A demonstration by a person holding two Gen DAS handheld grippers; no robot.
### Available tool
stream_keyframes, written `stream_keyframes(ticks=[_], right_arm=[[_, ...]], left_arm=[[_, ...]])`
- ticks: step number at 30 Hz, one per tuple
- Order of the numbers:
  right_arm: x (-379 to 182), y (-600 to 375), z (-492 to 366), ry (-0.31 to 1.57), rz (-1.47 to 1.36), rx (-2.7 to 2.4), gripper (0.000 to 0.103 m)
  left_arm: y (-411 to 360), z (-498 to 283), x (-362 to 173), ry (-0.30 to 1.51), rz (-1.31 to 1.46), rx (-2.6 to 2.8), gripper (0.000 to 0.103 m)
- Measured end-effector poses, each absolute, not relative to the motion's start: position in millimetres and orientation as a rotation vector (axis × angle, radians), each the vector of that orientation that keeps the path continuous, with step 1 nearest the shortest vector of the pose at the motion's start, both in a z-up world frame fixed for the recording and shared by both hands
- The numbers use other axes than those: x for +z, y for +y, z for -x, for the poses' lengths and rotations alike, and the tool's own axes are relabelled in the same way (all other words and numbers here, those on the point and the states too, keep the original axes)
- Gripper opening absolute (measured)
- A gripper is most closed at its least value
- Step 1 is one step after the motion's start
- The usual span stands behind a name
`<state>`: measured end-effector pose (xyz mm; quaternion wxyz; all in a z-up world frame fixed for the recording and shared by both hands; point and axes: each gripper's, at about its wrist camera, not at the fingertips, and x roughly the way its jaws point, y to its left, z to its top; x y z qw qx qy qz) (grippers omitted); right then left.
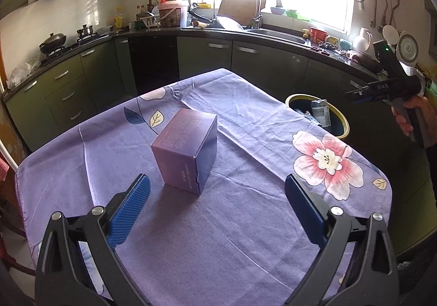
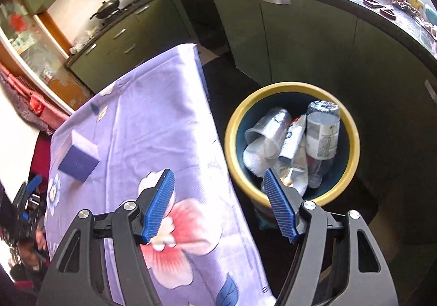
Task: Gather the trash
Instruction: 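Reach to the purple box and grasp it with the left gripper, then carry the purple box over the bin and open the left gripper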
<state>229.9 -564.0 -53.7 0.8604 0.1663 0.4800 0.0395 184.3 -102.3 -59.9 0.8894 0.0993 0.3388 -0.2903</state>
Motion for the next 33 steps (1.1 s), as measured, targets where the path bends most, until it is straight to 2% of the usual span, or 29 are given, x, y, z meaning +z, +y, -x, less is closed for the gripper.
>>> stream_keyframes(ticks=[9,17,19,23,27,30,33], right_arm=[[-67,-521,-204,1.002,-0.371,0.163,0.069],[-79,-514,-212,1.022,-0.374,0.169,0.071],[-83,-513,-214,1.031,-0.376,0.175,0.071],[-86,-510,-215,1.042,-0.376,0.178,0.071],[-88,-510,-213,1.045,-0.379,0.175,0.071],[-89,-511,-211,1.047,-0.383,0.172,0.071],[-89,-513,-206,1.041,-0.391,0.173,0.071]], left_arm=[[-100,-251,-91,0.787,-0.211,-0.68,0.094],[-109,-270,-106,0.811,-0.264,-0.665,0.093],[-110,-272,-108,0.818,-0.265,-0.668,0.083],[-113,-276,-112,0.83,-0.258,-0.672,0.074],[-115,-277,-113,0.823,-0.254,-0.678,0.058],[-117,-276,-112,0.817,-0.255,-0.678,0.052],[-121,-270,-108,0.809,-0.27,-0.677,0.051]])
